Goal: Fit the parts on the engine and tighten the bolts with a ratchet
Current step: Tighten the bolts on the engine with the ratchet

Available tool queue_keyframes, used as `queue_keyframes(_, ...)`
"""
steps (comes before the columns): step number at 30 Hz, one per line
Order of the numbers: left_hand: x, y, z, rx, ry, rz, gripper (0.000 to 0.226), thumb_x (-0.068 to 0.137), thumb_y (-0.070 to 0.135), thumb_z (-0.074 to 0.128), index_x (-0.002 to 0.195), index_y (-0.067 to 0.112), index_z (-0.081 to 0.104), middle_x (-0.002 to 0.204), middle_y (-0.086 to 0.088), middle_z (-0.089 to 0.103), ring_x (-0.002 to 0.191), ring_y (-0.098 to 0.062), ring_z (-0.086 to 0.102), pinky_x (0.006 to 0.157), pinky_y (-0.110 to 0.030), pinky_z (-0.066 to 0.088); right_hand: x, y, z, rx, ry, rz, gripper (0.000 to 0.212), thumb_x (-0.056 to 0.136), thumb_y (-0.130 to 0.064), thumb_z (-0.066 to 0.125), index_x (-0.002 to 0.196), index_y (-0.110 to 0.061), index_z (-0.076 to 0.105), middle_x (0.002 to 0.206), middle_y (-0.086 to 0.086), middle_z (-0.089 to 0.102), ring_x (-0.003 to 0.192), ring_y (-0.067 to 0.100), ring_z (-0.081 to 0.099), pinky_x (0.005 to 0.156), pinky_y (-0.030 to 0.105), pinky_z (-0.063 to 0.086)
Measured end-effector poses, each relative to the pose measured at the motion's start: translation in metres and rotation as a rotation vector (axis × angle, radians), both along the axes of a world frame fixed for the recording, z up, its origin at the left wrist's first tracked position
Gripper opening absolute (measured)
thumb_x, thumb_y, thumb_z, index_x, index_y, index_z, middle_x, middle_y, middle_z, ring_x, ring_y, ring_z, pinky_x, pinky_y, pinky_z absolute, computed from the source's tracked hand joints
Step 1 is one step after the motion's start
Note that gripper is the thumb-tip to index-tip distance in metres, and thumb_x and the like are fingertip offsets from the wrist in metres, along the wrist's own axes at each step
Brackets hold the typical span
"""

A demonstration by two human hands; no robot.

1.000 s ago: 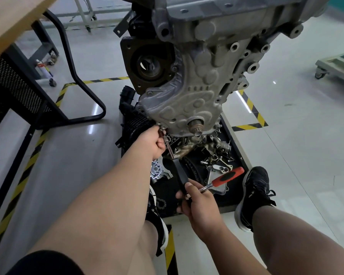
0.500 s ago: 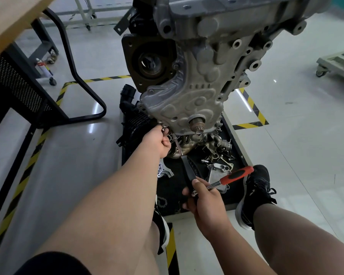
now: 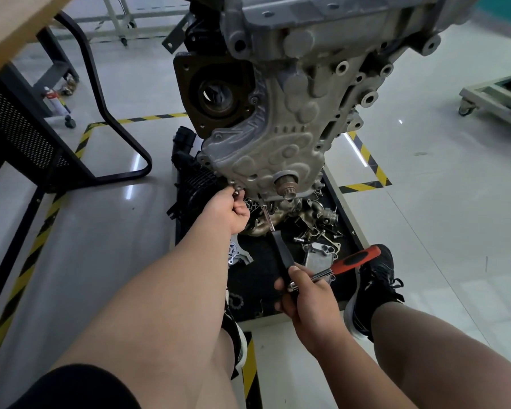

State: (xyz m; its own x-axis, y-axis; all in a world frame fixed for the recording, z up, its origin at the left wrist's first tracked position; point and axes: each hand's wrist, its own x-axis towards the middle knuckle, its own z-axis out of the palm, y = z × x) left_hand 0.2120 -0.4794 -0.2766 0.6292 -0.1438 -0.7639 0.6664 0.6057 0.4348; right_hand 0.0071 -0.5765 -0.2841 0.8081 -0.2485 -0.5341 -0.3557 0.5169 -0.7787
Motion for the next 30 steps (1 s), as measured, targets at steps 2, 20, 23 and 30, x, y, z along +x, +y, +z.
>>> queue_keyframes(2,-0.001,0.001,0.0,0.031,-0.015,-0.007,0.023,0.096,0.019,0.054,0.075,0.012,0.051,0.054,0.004,0.056,0.025,-0.004,0.029,0.029,-0.013,0.02,0.0,0.003,0.001,-0.017,-0.011,0.025,0.016,0.1,-0.017,0.048,0.108,-0.009,0.059,0.07,0.009,0.063,0.039,0.012,0.039,0.054,0.032,0.045)
queue_keyframes(20,-0.009,0.013,0.041,0.324,-0.114,0.083,0.033,0.094,0.022,0.057,0.063,0.016,0.049,0.058,0.006,0.045,0.024,-0.006,0.021,0.031,-0.013,0.016,-0.01,0.006,0.009,-0.16,-0.026,0.155,0.021,0.101,-0.013,0.044,0.107,-0.001,0.06,0.068,0.011,0.062,0.044,0.013,0.039,0.057,0.036,0.039)
queue_keyframes(23,-0.009,0.013,0.035,0.611,-0.29,0.125,0.015,0.094,0.019,0.057,0.087,0.012,0.068,0.071,-0.001,0.064,0.043,-0.014,0.055,0.04,-0.023,0.044,-0.014,0.005,0.011,-0.167,-0.036,0.169,0.021,0.101,-0.011,0.043,0.101,0.0,0.061,0.068,0.012,0.061,0.042,0.013,0.038,0.053,0.034,0.04)
queue_keyframes(30,-0.005,0.03,0.028,0.851,-0.554,0.007,0.016,0.093,0.02,0.059,0.081,0.018,0.07,0.057,0.01,0.058,0.038,0.0,0.045,0.034,-0.013,0.032,-0.016,0.007,0.004,-0.203,-0.02,0.205,0.022,0.101,-0.011,0.042,0.105,0.002,0.06,0.069,0.014,0.06,0.043,0.016,0.034,0.053,0.033,0.042)
